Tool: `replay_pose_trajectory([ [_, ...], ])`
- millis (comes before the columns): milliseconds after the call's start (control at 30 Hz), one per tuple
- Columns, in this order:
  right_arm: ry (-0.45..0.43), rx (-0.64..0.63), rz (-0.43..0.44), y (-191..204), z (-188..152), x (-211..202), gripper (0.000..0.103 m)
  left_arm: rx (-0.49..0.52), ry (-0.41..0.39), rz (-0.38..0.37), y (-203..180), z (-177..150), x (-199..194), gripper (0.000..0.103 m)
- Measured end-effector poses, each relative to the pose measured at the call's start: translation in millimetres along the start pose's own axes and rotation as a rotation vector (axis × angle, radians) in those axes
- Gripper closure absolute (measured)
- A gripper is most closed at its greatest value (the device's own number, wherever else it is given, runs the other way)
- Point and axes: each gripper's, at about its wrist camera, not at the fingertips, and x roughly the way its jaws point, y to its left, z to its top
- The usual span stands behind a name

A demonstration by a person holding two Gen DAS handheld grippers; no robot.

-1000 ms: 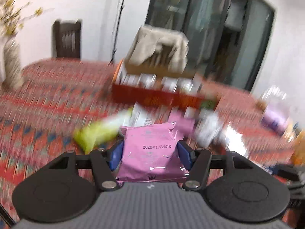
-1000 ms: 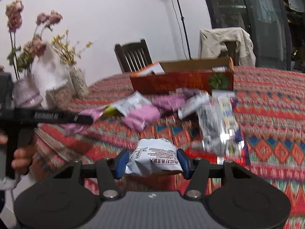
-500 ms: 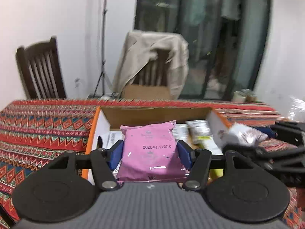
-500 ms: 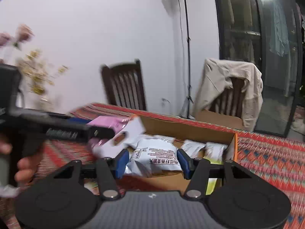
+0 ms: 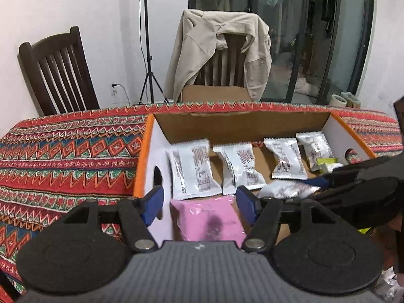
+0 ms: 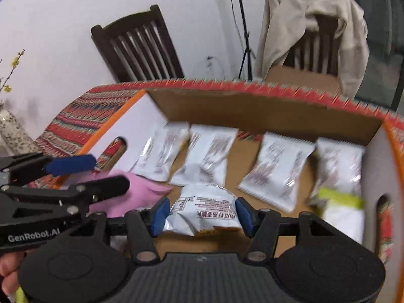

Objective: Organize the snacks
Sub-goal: 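Open both tools to drop the packets into the box, then move both open tools back over the snack pile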

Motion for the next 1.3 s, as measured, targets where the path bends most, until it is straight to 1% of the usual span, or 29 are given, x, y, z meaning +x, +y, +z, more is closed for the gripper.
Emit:
replay_pose_trajectory([
  [33, 0.003, 0.005, 0.022, -1, -2, 0, 0.044, -0.01, -0.004, -0.007, 2, 1, -3, 0.035],
  [100, 0.005, 0.026, 0.068, -5, -3, -3, 0.038, -0.032, -0.02, -0.006, 9, 4, -11, 0.034],
  [133, 0.004, 0.036, 0.086, -4, -4, -6, 0.038, -0.038, -0.026, -0.005, 11, 6, -15, 0.034],
  [267, -0.015, 0.02, 0.109, 3, -1, -21, 0.037, -0.052, -0.041, -0.005, 12, 13, -30, 0.034],
  [333, -0.028, -0.007, 0.103, 9, 0, -32, 0.036, -0.05, -0.053, -0.002, 12, 14, -41, 0.034],
  [400, -0.043, -0.032, 0.077, 13, 1, -44, 0.029, -0.042, -0.062, 0.002, 11, 15, -53, 0.034],
  [500, -0.074, -0.047, 0.055, 16, 0, -65, 0.029, -0.023, -0.082, 0.009, 8, 14, -76, 0.031],
  [600, -0.12, -0.066, 0.042, 20, -6, -97, 0.029, -0.003, -0.108, 0.009, 4, 11, -105, 0.03],
  [667, -0.157, -0.092, 0.025, 22, -13, -124, 0.028, 0.015, -0.131, -0.002, -1, 4, -130, 0.023],
  [733, -0.204, -0.129, -0.004, 28, -23, -155, 0.024, 0.037, -0.156, -0.014, -6, -7, -153, 0.021],
  [800, -0.255, -0.164, -0.039, 32, -37, -187, 0.02, 0.056, -0.189, -0.026, -12, -23, -179, 0.018],
  [900, -0.328, -0.209, -0.096, 41, -65, -235, 0.016, 0.072, -0.248, -0.031, -19, -51, -217, 0.012],
  [967, -0.377, -0.233, -0.134, 48, -88, -263, 0.013, 0.081, -0.3, -0.018, -23, -73, -244, 0.005],
  [1033, -0.422, -0.259, -0.167, 55, -115, -288, 0.012, 0.09, -0.356, -0.002, -26, -95, -268, 0.001],
  [1067, -0.439, -0.266, -0.183, 59, -129, -299, 0.011, 0.089, -0.382, 0.013, -28, -109, -281, 0.0],
  [1133, -0.466, -0.277, -0.211, 66, -156, -317, 0.006, 0.089, -0.41, 0.031, -32, -131, -299, 0.0],
  [1167, -0.483, -0.28, -0.221, 70, -171, -325, 0.001, 0.078, -0.423, 0.041, -33, -144, -308, 0.0],
  [1300, -0.539, -0.287, -0.248, 85, -232, -345, 0.0, 0.053, -0.465, 0.056, -44, -192, -333, 0.0],
])
